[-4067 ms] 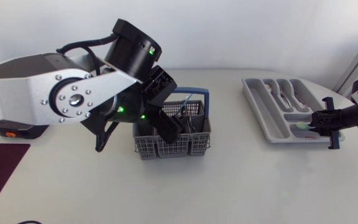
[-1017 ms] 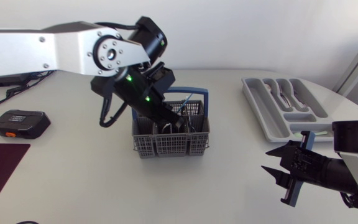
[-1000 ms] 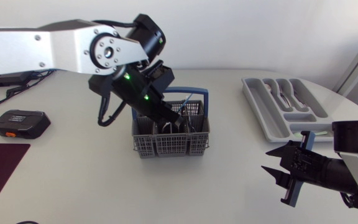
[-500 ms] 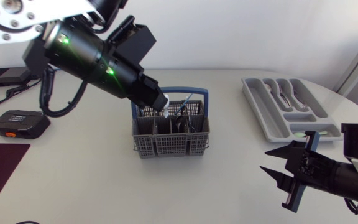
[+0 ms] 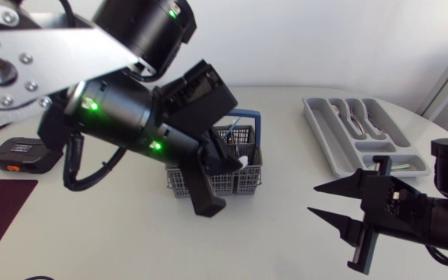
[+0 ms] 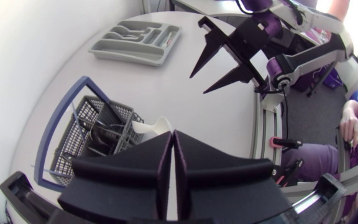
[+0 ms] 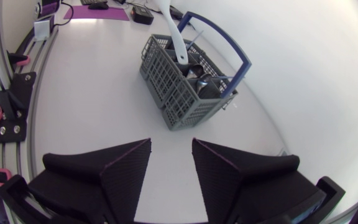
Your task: Unload the cutlery basket into the drawer organizer.
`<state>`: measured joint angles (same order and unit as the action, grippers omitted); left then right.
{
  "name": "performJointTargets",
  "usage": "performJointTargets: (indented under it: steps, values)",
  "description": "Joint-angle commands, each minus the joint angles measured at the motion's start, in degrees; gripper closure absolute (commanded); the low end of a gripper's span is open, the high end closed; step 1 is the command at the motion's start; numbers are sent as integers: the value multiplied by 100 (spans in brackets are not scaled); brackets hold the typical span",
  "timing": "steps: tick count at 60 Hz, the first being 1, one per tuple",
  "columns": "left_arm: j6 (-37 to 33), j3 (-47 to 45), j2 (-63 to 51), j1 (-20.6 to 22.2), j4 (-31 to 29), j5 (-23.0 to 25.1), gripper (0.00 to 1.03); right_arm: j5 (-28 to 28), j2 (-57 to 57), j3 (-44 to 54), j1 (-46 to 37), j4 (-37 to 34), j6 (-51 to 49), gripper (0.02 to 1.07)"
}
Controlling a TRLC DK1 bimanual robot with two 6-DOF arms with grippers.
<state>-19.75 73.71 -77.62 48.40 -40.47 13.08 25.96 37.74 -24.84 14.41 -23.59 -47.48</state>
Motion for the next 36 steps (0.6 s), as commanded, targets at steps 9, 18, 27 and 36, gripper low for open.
performJointTargets:
  steps: [9, 18, 27, 36]
  values:
    - [-723, -322, -262, 363, 180, 107, 100, -91, 181, -179, 896, 101, 785, 56]
    - [-943, -331, -350, 477, 92, 529, 100, -187, 313, -153, 1257, 320, 899, 56]
    - [-1180, -340, -429, 627, -190, 863, 100, -249, 305, -179, 1512, 443, 960, 56]
    - [-1304, -384, -420, 714, -277, 1047, 100, -302, 287, -197, 1828, 452, 1004, 56]
